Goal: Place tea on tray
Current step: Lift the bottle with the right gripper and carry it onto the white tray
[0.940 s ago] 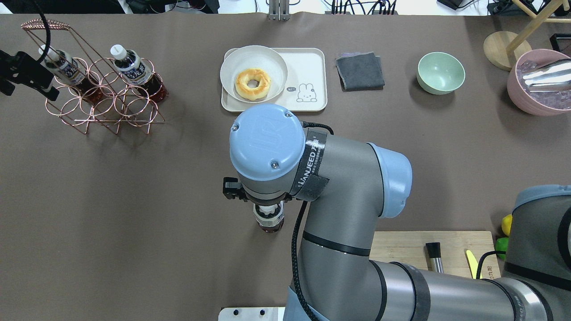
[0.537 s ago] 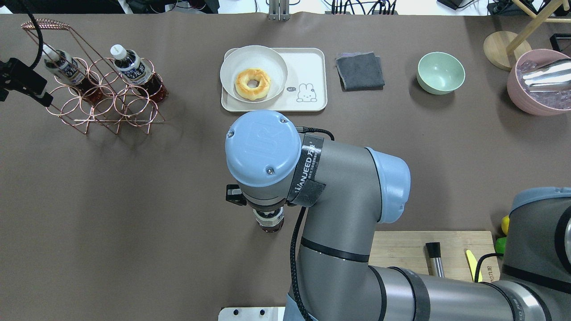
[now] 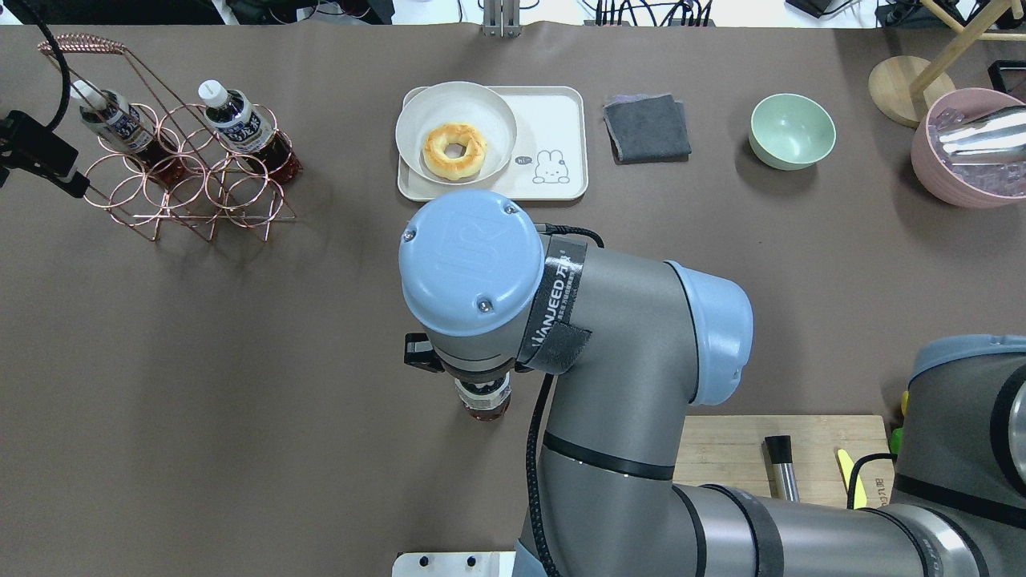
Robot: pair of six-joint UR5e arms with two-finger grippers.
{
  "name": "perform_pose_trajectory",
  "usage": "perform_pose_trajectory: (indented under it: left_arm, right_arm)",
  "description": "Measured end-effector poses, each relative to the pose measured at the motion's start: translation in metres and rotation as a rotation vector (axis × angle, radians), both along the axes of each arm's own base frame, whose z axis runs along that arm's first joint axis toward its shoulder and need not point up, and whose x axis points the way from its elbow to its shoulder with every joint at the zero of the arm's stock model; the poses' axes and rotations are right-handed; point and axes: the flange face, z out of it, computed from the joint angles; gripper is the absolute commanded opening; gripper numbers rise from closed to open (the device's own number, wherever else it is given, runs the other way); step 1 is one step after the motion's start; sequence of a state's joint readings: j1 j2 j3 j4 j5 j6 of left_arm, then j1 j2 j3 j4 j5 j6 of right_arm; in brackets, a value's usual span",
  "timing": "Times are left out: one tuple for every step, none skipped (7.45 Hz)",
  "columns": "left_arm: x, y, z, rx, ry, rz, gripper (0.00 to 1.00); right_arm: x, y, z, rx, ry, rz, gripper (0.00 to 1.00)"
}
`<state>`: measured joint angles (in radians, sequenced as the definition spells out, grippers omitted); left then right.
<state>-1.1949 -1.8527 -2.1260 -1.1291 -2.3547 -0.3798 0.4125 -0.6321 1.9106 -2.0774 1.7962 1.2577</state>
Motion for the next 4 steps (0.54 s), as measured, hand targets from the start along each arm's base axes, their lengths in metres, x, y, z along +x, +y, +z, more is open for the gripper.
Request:
perform_pose_trajectory:
  left_arm:
    - [-0.009,0.002,0.007,-0.006,-0.004,-0.012,0.96]
    - [-0.021,0.01,0.014,-0.014,-0.009,-0.026,0.96]
    - [-0.033,0.024,0.024,-0.023,-0.014,-0.039,0.96]
    - [-0.049,0.033,0.031,-0.03,-0.019,-0.061,0.96]
  right_arm:
    - [0.016,-0.03,0.001,0.027,0.016,0.008,0.0]
    - [0.037,-0.073,0.008,0.045,0.036,0.001,0.0]
    - [0.056,-0.125,0.019,0.065,0.049,-0.003,0.0]
    - [0.06,-0.177,0.032,0.078,0.04,0.003,0.0]
